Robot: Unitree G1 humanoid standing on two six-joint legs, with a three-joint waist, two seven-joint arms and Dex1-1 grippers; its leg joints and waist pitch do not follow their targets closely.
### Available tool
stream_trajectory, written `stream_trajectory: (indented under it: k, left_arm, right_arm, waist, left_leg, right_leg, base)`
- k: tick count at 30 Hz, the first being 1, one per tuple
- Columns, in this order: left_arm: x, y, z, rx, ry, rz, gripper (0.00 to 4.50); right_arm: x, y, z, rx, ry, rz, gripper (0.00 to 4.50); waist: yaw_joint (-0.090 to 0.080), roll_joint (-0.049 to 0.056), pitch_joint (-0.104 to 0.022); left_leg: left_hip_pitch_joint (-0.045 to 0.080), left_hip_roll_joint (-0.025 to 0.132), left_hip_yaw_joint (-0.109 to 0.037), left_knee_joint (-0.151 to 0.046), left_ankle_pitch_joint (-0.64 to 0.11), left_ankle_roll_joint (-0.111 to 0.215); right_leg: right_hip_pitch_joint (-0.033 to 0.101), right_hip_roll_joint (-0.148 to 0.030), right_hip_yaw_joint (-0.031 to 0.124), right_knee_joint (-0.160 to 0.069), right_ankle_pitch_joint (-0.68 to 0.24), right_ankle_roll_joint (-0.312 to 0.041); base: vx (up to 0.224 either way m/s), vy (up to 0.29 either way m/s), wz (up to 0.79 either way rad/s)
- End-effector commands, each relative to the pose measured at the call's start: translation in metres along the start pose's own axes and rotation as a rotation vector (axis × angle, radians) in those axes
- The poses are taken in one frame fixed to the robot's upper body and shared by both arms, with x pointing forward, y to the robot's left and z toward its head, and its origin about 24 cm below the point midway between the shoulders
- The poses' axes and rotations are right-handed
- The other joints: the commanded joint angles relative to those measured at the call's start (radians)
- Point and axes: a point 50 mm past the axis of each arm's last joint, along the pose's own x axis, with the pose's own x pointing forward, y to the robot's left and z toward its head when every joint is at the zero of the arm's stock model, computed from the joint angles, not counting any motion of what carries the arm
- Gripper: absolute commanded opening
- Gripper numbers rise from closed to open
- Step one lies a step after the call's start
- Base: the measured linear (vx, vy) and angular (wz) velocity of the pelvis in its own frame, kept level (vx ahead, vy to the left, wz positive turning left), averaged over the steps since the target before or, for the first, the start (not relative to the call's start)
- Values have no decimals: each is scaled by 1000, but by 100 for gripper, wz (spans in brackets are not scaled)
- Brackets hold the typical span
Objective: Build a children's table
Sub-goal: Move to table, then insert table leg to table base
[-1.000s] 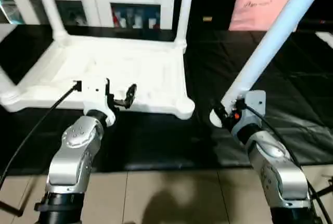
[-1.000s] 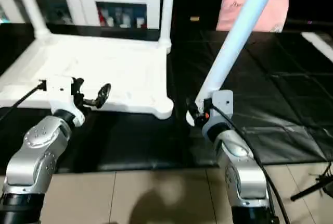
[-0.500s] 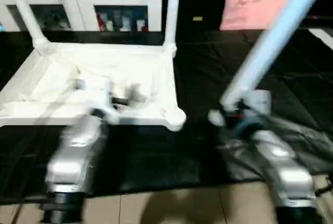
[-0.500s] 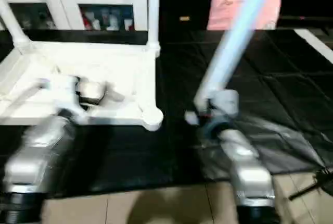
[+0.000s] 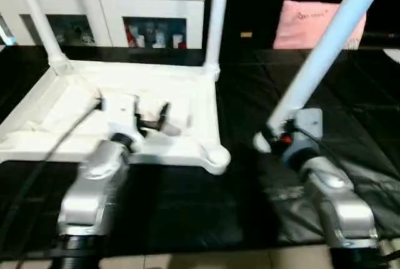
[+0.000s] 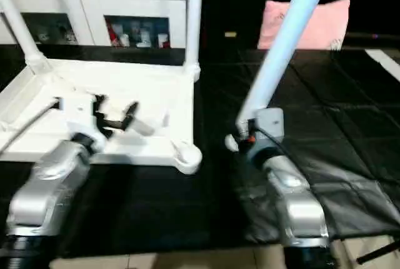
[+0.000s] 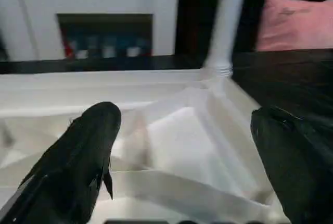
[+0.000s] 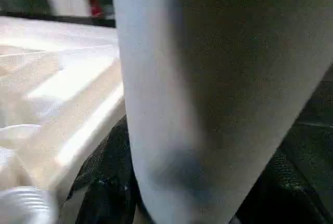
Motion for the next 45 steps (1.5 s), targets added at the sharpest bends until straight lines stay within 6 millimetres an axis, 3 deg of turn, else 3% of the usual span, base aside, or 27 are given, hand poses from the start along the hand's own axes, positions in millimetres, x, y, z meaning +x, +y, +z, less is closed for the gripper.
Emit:
stream_trajectory:
  k: [1, 2, 3, 4, 5, 6, 7, 8, 9, 10, 11, 12, 13, 14, 15, 16, 18, 19, 21, 23, 24, 28, 32, 37, 39, 41, 45]
  left_arm:
    - [1, -6, 1, 6, 2, -22, 450]
    - [2, -6, 1, 6, 2, -23, 450]
    - [2, -7, 1, 6, 3, -24, 450]
    - [2, -7, 1, 6, 3, -28, 450]
    - [3, -8, 1, 6, 4, -31, 450]
    - [3, -8, 1, 7, 4, -34, 450]
    - [3, -9, 2, 0, 0, -46, 450]
    - [3, -10, 2, -11, -9, -61, 450]
    - [3, -11, 3, -21, -8, -69, 450]
    - [3, -12, 2, -29, 1, -99, 450]
    - [3, -13, 3, -29, 2, -120, 450]
    - [3, -13, 3, -28, 3, -143, 450]
    - [3, -14, 4, -16, 4, -179, 450]
    - [3, -15, 4, 5, 13, -219, 450]
    - [4, -14, 4, 13, 18, -234, 450]
    - [5, -14, 4, 52, 41, -297, 450]
    - [5, -14, 3, 103, 70, -368, 450]
    - [5, -14, 0, 172, 115, -480, 450]
    - [4, -16, -3, 241, 162, -609, 450]
    - [3, -17, -4, 281, 203, -721, 450]
    - [5, -16, -4, 292, 219, -755, 450]
    - [10, -13, -5, 363, 313, -917, 450]
    - [11, -10, -7, 439, 406, -1039, 450]
    - [20, -11, -11, 520, 473, -1139, 450]
    - [22, -12, -11, 531, 480, -1151, 450]
    - [28, -13, -13, 559, 498, -1170, 414]
    - [35, -14, -14, 564, 492, -1173, 387]
  right_arm:
    - [-1, -9, 7, -21, -25, -25, 195]
    - [-1, -10, 8, -22, -25, -27, 195]
    - [-1, -10, 8, -23, -26, -28, 195]
    - [-2, -11, 8, -25, -27, -30, 195]
    - [-2, -11, 8, -26, -27, -30, 195]
    - [-2, -12, 8, -27, -28, -30, 195]
    - [-3, -13, 9, -29, -28, -31, 195]
    - [-3, -14, 9, -30, -28, -32, 195]
    - [-4, -14, 9, -30, -27, -32, 195]
    - [-4, -15, 9, -30, -25, -24, 195]
    - [-4, -15, 9, -31, -25, -17, 195]
    - [-4, -14, 9, -32, -24, -8, 195]
    - [-5, -14, 9, -36, -22, 3, 195]
    - [-5, -14, 9, -43, -22, 10, 195]
    - [-5, -15, 9, -44, -22, 12, 195]
    - [-6, -15, 10, -43, -27, 20, 195]
    - [-6, -17, 10, -41, -30, 23, 195]
    - [-5, -18, 11, -33, -33, 28, 195]
    - [-4, -19, 12, -24, -36, 38, 195]
    - [-4, -19, 13, -16, -39, 41, 195]
    - [-4, -19, 14, -26, -47, 45, 195]
    - [-4, -17, 19, -7, -73, 65, 195]
    - [-4, -18, 25, 9, -118, 42, 195]
    - [-5, -14, 27, 40, -148, 70, 195]
    - [-5, -14, 27, 45, -150, 72, 195]
    - [-5, -13, 28, 75, -160, 70, 195]
    - [-4, -13, 30, 96, -164, 52, 195]
  waist:
    - [-42, 20, -48]
    - [-40, 12, -49]
    - [-35, -2, -52]
    - [24, -25, -80]
    - [27, -22, -76]
    - [33, -9, -73]
    - [34, 8, -74]
    - [11, 33, -80]
    - [-5, 38, -82]
    - [-17, 28, -87]
    - [-9, 19, -85]
    - [9, 6, -88]
    - [16, -2, -98]
    - [28, -1, -99]
    - [29, 1, -93]
    - [36, 5, -80]
    - [32, 8, -64]
    - [33, 8, -59]
    - [32, 6, -41]
    - [33, 7, -30]
    - [33, 8, -31]
    - [40, 13, -44]
    - [40, 15, -47]
    - [38, 21, -70]
    - [39, 20, -72]
    - [39, 18, -70]
    - [38, 20, -63]
  left_leg:
    - [96, 123, -86, -132, -57, 275]
    - [86, 103, -66, -120, -42, 293]
    - [51, 72, -37, -102, -15, 298]
    - [-69, 1, 5, -6, 57, 250]
    - [-94, 24, -5, 12, 77, 219]
    - [-124, 39, -14, 6, 131, 155]
    - [-111, 53, -15, -27, 181, 132]
    - [-42, 71, -25, -67, 354, 139]
    - [18, 89, -52, -63, 432, 191]
    - [62, 118, -88, -40, 602, 306]
    - [48, 103, -75, -27, 650, 311]
    - [-2, 55, -39, -18, 716, 266]
    - [-21, 42, -37, -15, 757, 238]
    - [-26, 38, -30, -15, 765, 186]
    - [-30, 38, -25, -20, 711, 162]
    - [-40, 50, -16, -42, 460, 100]
    - [-46, 64, -13, -68, 212, 62]
    - [-44, 68, -13, -75, 151, 51]
    - [-30, 75, -4, -102, -72, -1]
    - [-14, 76, 5, -118, -209, -40]
    - [-13, 76, 5, -121, -225, -49]
    - [-21, 80, 16, -126, -150, -55]
    - [-30, 81, 20, -126, -91, -57]
    - [-34, 79, 23, -110, 90, -22]
    - [-37, 78, 24, -107, 98, -8]
    - [-38, 79, 25, -106, 92, 2]
    - [-36, 85, 26, -112, 35, -13]
  right_leg:
    - [-40, -44, 6, -3, -16, -111]
    - [-28, -58, 17, -23, 17, -129]
    - [9, -79, 38, -48, 63, -161]
    - [154, -158, 134, -98, 79, -247]
    - [161, -185, 148, -107, 72, -292]
    - [170, -162, 120, -96, 79, -320]
    - [149, -132, 89, -78, 109, -308]
    - [80, -41, 25, -20, 203, -236]
    - [20, -16, 10, 3, 205, -187]
    - [-41, -53, 29, 8, 177, -112]
    - [-38, -68, 45, -2, 228, -111]
    - [4, -82, 69, 2, 396, -121]
    - [28, -74, 77, 18, 510, -114]
    - [23, -64, 81, 20, 640, -106]
    - [21, -62, 79, 17, 631, -110]
    - [23, -70, 77, -4, 459, -136]
    - [34, -81, 80, -24, 233, -166]
    - [33, -84, 81, -32, 172, -171]
    - [26, -86, 88, -59, -100, -156]
    - [14, -89, 93, -83, -320, -120]
    - [13, -90, 94, -87, -363, -108]
    - [11, -85, 93, -82, -272, -95]
    - [15, -82, 89, -74, -171, -111]
    - [27, -78, 79, -40, 207, -178]
    - [30, -80, 78, -37, 254, -193]
    - [29, -81, 78, -38, 255, -203]
    - [28, -85, 79, -48, 165, -209]
  base:
    - [84, 35, 7]
    - [84, 35, 7]
    - [82, 6, 5]
    - [88, 20, 9]
    - [88, 20, 9]
    - [83, 16, 2]
    - [60, 4, -7]
    - [60, 4, -7]
    - [98, 15, 2]
    - [91, 15, 4]
    - [91, 15, 4]
    - [0, 0, 0]
    - [0, 0, 0]
    - [0, 0, 0]
    - [0, 0, 0]
    - [-71, -43, 0]
    - [-81, -47, -1]
    - [-100, -53, -1]
    - [-102, -52, 0]
    - [-95, -47, 2]
    - [-85, -45, 3]
    - [-51, -29, 2]
    - [0, 0, 0]
    - [0, 0, 0]
    - [0, 0, 0]
    - [0, 0, 0]
    - [0, 0, 0]
